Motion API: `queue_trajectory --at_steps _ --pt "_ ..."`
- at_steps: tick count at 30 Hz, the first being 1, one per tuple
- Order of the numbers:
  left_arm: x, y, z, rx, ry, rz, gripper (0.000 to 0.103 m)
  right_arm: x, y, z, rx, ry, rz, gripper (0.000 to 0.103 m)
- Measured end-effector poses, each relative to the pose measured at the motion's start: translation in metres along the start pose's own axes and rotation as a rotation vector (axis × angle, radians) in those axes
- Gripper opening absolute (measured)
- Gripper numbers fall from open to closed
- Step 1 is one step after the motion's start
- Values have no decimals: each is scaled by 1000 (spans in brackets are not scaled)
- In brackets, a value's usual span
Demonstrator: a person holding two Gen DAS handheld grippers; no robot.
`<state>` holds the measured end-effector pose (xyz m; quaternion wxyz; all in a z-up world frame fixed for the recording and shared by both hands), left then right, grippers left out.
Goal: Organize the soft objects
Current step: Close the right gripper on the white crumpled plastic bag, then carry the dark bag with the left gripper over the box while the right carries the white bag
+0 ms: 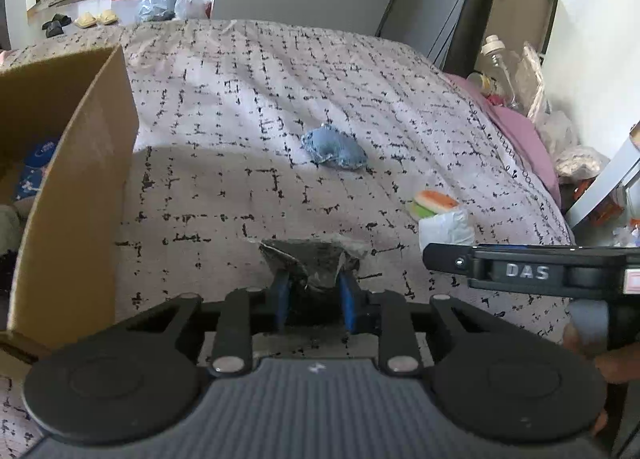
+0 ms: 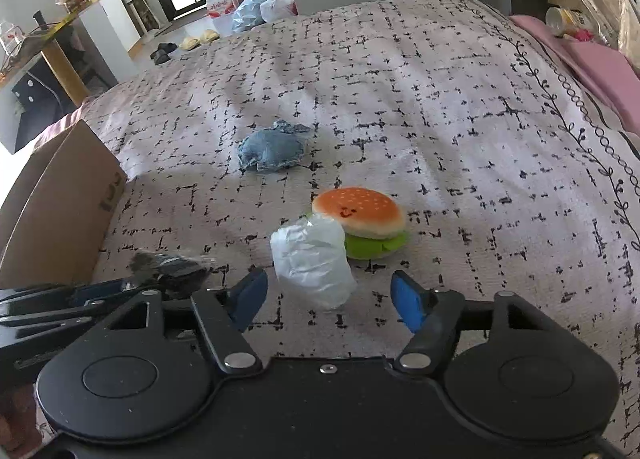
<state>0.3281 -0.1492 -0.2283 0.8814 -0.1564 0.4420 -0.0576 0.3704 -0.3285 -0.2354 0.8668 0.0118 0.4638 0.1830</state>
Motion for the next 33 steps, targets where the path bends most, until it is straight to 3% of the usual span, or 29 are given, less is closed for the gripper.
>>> queue_trajectory --at_steps 2,3,4,18,33 --pt "-5 0 1 0 -12 -9 24 1 1 1 -6 -6 -5 53" --pt "-7 -1 1 4 -19 -13 24 1 1 1 -5 -7 -4 42" --pt "-10 -2 2 11 -26 -15 24 1 1 1 -3 -5 -1 41" --pt "-57 -16 3 55 -139 -34 24 -45 19 -5 -12 -71 -29 40" --pt "-106 6 -10 30 -194 -37 24 -89 59 -20 -77 -140 -50 40"
Point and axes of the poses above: each gripper's, at about its wrist camera, not at the fingertips, and x roughly the way its jaws point, y to its left, z to its top, the point moved 2 cm from there along x, roughly the way its jaws point, and after that the axes turned 5 degrees about -x, right-handed, at the moved point
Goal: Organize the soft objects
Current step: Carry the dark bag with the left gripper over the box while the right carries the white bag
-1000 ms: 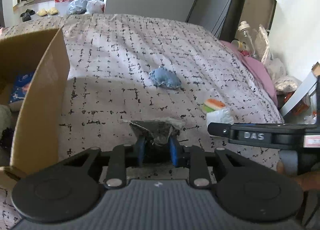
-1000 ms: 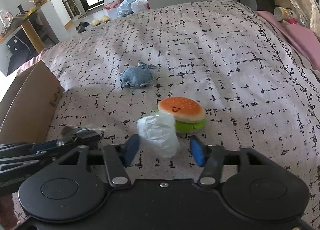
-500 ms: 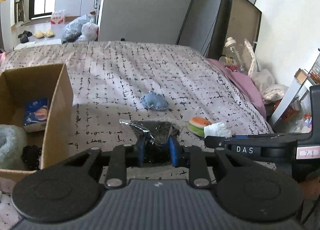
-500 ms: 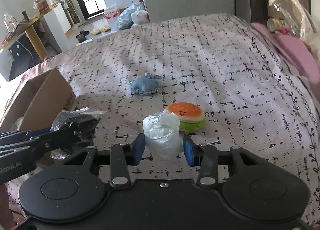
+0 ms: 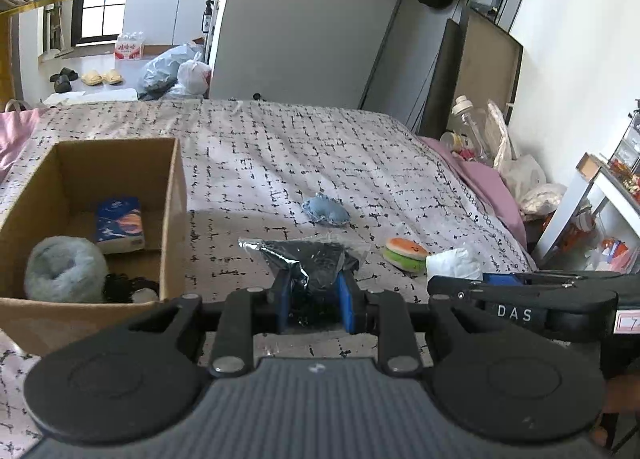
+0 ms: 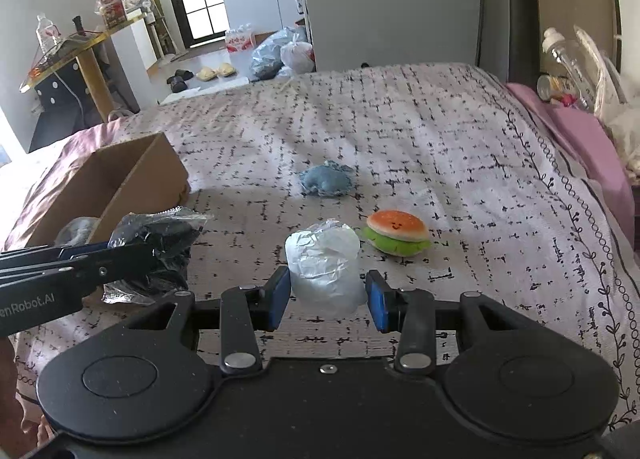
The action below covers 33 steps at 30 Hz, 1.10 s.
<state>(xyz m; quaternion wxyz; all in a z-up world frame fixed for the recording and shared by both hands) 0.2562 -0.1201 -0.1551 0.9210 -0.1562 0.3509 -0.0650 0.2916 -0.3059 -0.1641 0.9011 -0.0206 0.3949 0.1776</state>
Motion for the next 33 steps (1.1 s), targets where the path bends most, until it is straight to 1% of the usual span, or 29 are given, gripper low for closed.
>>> queue_trajectory --at_steps 8,13,18,21,24,30,33 --pt "-30 8 4 2 -77 -10 24 -20 19 2 -8 -45 -6 40" --pt "-41 18 3 -17 -87 -8 24 -31 32 4 -19 -71 -1 40" --pt "-56 25 5 -25 -129 -11 24 -39 43 10 -22 -98 3 41" --pt "-60 30 5 -40 -130 -14 24 -44 49 13 -23 -117 8 41" --pt "-66 36 9 -50 -150 -11 24 -47 55 15 -26 -132 12 41" --pt "-77 41 18 -40 -200 -1 24 -54 65 21 -37 -155 21 41" --pt "-80 45 20 -43 -211 5 24 -55 69 25 -44 -167 26 41"
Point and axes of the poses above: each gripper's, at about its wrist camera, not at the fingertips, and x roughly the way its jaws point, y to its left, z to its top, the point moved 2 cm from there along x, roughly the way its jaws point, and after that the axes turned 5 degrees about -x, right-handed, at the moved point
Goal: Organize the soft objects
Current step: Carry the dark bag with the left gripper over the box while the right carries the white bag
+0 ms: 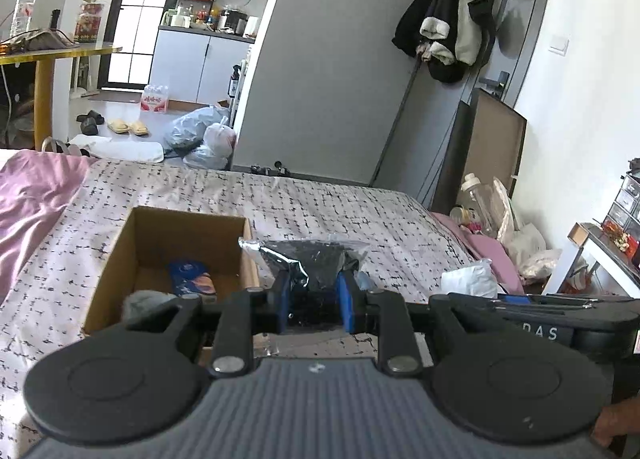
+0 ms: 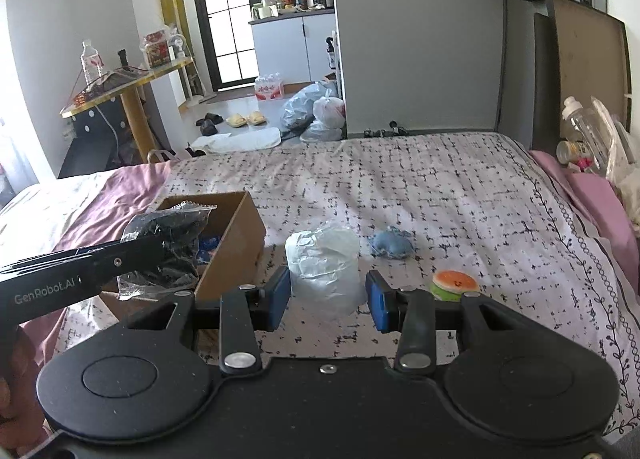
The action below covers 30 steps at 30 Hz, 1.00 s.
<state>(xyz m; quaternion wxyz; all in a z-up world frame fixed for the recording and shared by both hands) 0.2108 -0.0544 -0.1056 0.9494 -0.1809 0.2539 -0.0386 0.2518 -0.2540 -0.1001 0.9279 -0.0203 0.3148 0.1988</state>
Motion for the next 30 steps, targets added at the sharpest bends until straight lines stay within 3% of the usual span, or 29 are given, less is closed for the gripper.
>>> queue_trajectory --at_steps 30 --pt "-2 78 30 -64 -31 166 24 37 45 23 -25 2 103 41"
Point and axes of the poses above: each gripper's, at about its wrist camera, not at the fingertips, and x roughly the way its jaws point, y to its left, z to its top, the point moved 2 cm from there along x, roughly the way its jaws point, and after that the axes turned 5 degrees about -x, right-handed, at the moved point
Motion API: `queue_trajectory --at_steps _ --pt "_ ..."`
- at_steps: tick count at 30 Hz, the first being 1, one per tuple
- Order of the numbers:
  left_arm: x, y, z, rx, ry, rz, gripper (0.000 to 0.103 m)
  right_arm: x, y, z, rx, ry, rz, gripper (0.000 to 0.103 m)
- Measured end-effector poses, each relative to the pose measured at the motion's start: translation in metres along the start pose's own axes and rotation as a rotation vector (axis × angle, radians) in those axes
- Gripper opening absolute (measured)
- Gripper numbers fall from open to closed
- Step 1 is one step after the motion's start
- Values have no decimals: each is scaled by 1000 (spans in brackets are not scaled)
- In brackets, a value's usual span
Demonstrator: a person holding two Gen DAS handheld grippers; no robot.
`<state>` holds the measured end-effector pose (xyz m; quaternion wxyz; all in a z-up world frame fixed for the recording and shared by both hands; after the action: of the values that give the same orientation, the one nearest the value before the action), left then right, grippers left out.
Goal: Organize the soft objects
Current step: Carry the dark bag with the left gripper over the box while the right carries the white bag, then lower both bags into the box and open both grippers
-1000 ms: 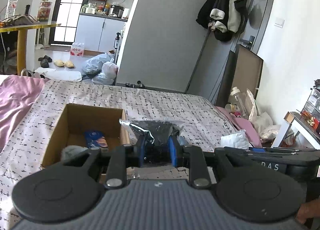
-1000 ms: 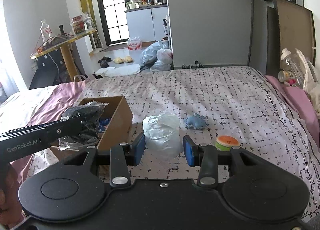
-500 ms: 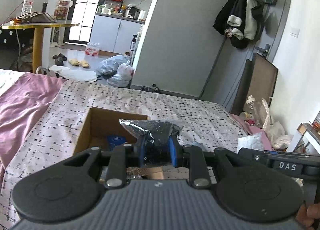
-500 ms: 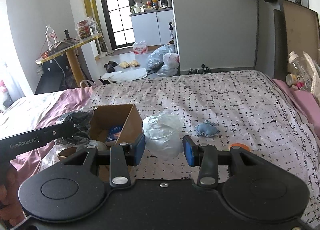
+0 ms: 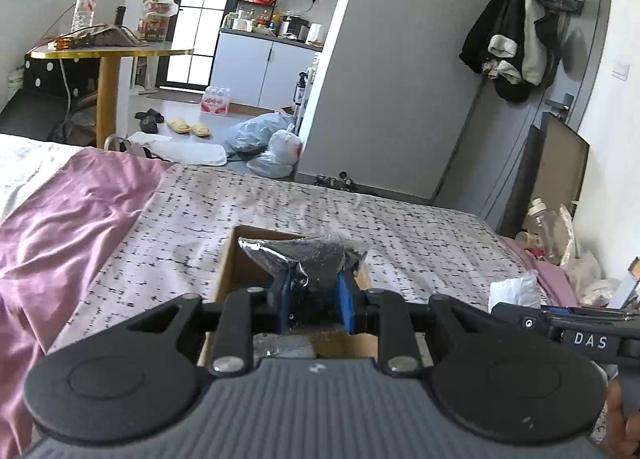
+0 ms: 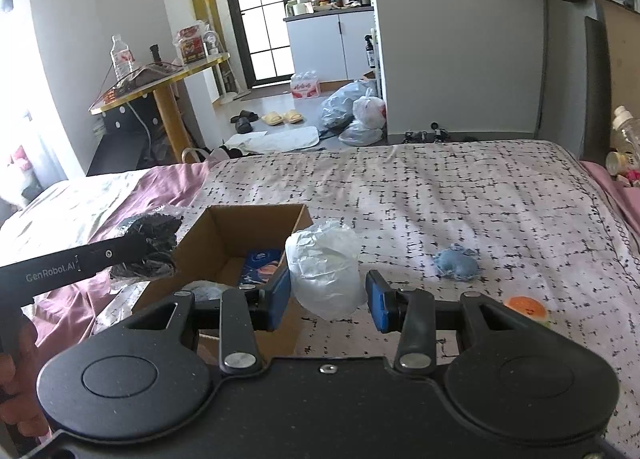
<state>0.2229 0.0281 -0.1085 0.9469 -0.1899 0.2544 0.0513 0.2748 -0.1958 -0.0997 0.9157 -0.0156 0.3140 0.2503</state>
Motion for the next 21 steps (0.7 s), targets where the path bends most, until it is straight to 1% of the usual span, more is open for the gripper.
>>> queue_trajectory --at_steps 6,9,14,18,21 --pt "9 20 5 -18 7 39 24 15 8 4 3 14 23 41" --pt "17 28 9 -21 16 47 24 23 10 5 9 27 35 41" --pt "31 33 15 -4 41 52 24 35 14 8 3 42 49 41" --pt "41 37 19 11 45 58 24 47 19 12 0 55 66 41" --pt "51 40 19 3 60 69 24 58 22 15 3 67 79 41"
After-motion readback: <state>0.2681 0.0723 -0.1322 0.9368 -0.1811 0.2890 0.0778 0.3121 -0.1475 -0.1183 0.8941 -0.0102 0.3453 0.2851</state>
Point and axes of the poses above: each gripper's, at about its wrist camera, not at the fingertips, and x roughly the way its jaws point, y to its left, z to its top, the point moved 2 cm from there along x, roughly the way its jaws point, and after that the axes turned 5 degrees about -x, right-handed, at the moved point
